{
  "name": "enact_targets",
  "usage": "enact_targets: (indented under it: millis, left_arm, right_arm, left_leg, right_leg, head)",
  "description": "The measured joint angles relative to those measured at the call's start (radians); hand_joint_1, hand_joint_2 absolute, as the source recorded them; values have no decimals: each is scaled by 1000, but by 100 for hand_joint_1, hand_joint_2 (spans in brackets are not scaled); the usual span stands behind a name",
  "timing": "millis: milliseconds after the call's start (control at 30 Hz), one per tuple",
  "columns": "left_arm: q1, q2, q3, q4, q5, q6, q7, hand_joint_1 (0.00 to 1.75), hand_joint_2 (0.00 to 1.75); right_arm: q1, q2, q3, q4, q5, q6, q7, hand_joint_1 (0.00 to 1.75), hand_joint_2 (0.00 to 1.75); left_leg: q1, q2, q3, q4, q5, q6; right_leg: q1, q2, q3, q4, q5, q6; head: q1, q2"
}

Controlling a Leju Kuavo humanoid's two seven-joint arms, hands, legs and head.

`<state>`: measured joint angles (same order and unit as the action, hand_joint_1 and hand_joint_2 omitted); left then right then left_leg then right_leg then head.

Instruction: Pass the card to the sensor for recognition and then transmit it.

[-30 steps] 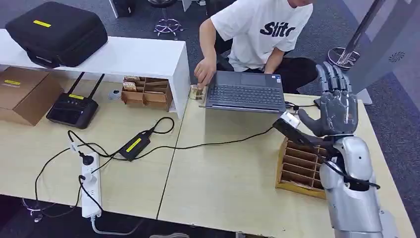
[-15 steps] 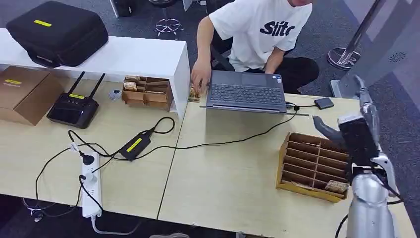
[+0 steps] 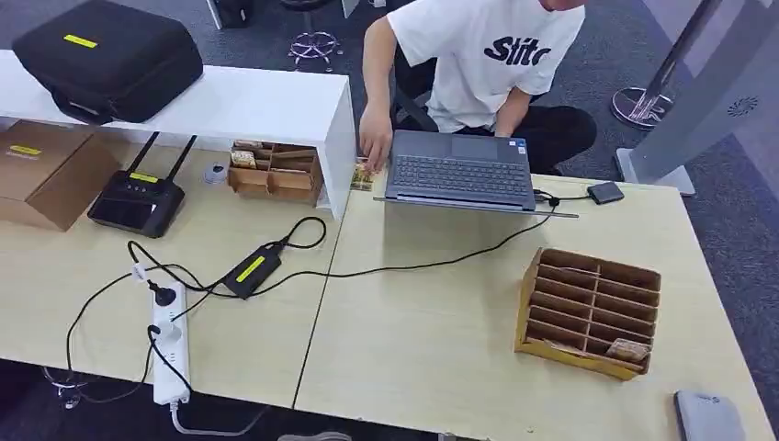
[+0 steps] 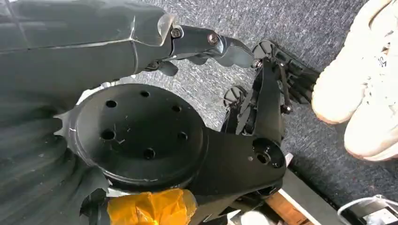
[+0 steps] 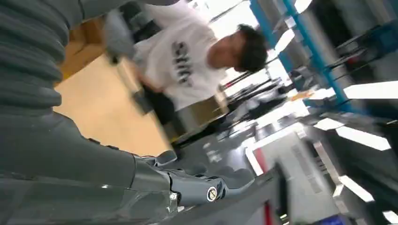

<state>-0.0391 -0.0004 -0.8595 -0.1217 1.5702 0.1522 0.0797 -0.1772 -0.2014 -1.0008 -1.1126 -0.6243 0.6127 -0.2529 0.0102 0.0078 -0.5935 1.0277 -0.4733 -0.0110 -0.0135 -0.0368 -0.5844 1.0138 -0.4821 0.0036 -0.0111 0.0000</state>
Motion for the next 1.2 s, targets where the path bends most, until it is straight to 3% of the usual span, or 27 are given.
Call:
enact_targets:
  millis: [300, 433, 700, 967, 1100, 1200]
  left_arm:
    - [0, -4, 0, 0, 0, 7, 0, 0, 175]
    - [-1, -4, 0, 0, 0, 9, 1, 0, 175]
    - [0, -9, 18, 0, 0, 19, -1, 0, 175]
    - [0, -14, 32, 0, 0, 19, -3, 0, 175]
    - [0, -14, 34, 0, 0, 14, -1, 0, 175]
    - [0, -11, 34, 0, 0, 4, 2, 0, 175]
  right_arm:
    - [77, -39, -232, 358, 23, 43, -101, 0, 175]
    - [78, -52, -275, 449, -31, 54, -118, 0, 175]
    - [81, -57, -349, 570, -115, 37, -220, 0, 175]
    - [99, -23, -357, 639, -140, -2, -259, 0, 175]
    - [103, 6, -357, 672, -108, -150, -218, 0, 175]
    - [115, 57, -352, 725, -36, -296, -104, 0, 175]
  left_leg:
    - [0, 5, 1, 0, -2, 0]
    - [0, 8, 3, 0, -2, 1]
    - [0, 9, 4, 0, -2, 1]
    - [0, 10, 4, -1, -2, 1]
    - [1, 10, 4, -1, -2, 1]
    - [1, 10, 4, -1, -2, 1]
  right_leg:
    - [0, 4, 0, 0, -2, -1]
    - [0, 7, 0, 0, -1, -1]
    - [0, 7, 1, 0, -1, -1]
    - [0, 8, 1, 0, -1, -1]
    - [1, 8, 1, 0, -1, -1]
    - [1, 8, 1, 1, -2, -2]
  head:
    - [0, 0]
    - [0, 0]
    - [0, 0]
    - [0, 0]
    - [0, 0]
    - [0, 0]
